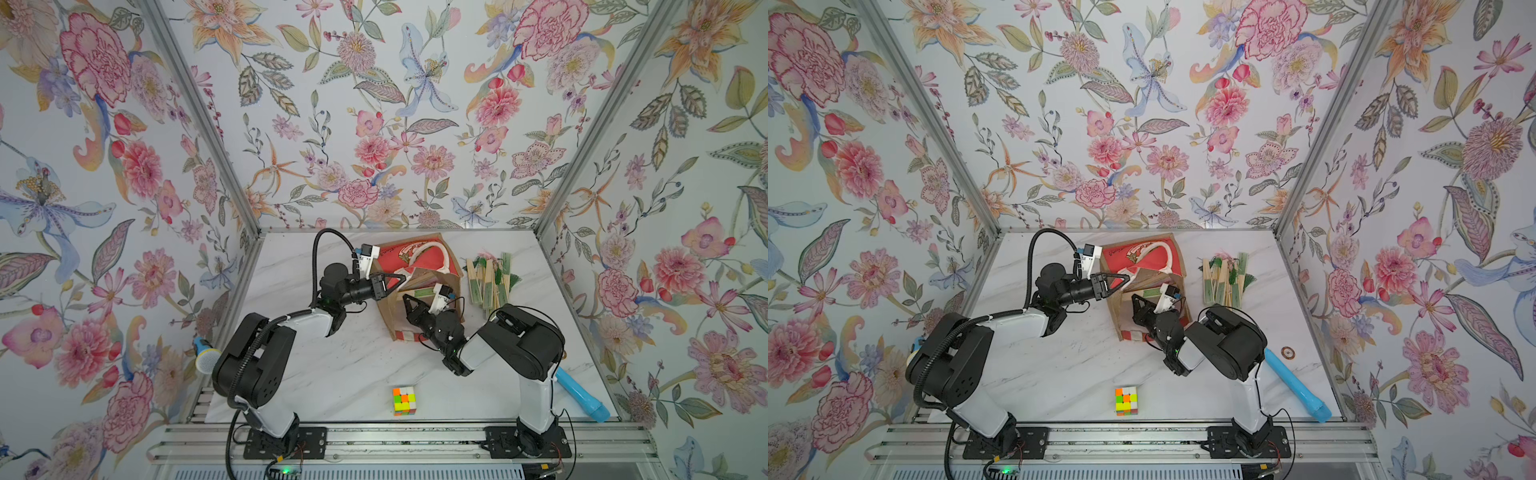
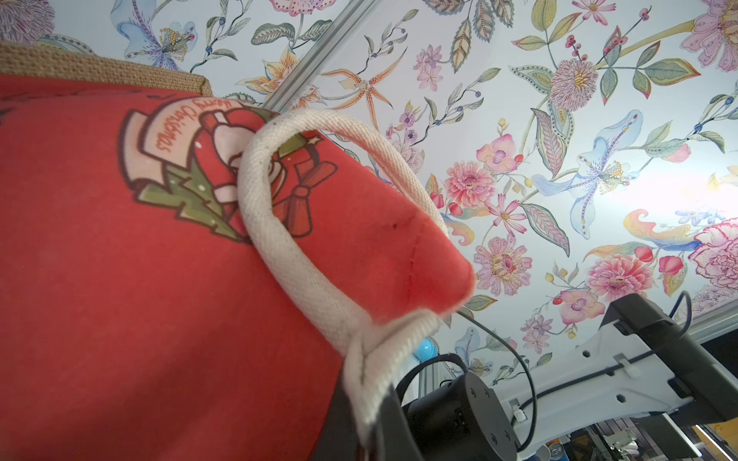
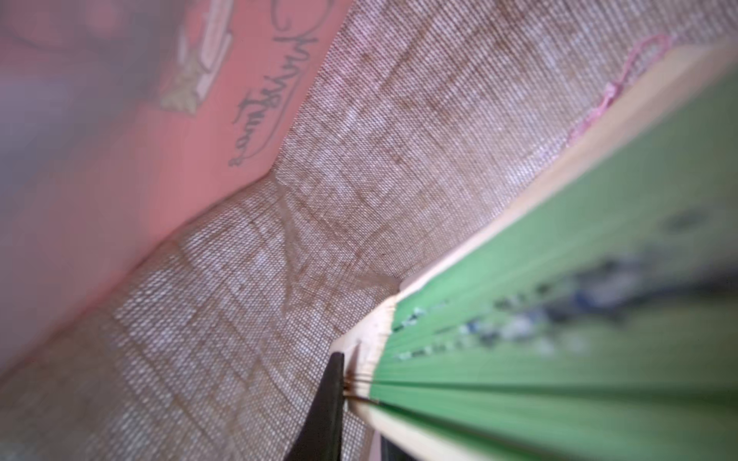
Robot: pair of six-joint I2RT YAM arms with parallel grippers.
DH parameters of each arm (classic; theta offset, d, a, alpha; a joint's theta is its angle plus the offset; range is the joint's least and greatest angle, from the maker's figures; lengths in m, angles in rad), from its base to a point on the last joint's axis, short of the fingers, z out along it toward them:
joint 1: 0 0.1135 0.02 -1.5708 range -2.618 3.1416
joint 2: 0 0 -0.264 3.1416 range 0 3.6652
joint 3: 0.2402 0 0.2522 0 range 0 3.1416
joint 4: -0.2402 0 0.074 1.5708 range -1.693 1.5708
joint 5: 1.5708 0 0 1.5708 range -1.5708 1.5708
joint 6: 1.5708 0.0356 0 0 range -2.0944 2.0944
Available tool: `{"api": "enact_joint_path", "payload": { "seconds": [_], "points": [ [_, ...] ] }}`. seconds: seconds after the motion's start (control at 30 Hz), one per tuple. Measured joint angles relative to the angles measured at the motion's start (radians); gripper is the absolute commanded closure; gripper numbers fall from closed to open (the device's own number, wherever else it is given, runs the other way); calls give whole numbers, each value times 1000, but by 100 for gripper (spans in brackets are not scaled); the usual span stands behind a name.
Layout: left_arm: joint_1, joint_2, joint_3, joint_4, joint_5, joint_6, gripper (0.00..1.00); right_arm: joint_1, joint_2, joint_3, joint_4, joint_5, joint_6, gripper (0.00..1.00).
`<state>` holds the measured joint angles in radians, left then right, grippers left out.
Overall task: Take out the folding fans from the tote bags
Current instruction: Pick up the folding fan from the canvas bag, then place the folding fan at the center of the board.
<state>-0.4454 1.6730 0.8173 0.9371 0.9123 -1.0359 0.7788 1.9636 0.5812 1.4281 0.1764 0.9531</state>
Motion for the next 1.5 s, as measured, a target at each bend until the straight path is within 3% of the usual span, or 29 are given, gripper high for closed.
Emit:
{"api": "enact_joint_path", "payload": {
  "seconds": [0.47,0.97,1.23,1.5],
  "points": [
    [0,-1,0,0,0,0,100,77,-284,-125,-106,57,-228,94],
    [1,-1,0,27,0,-20,100,196,-672,-279,-436,195,-372,95],
    [1,-1,0,24,0,-23,100,204,-990,-369,-651,250,-412,95],
    [1,-1,0,18,0,-19,100,188,-1407,-374,-935,307,-485,95]
  ]
}}
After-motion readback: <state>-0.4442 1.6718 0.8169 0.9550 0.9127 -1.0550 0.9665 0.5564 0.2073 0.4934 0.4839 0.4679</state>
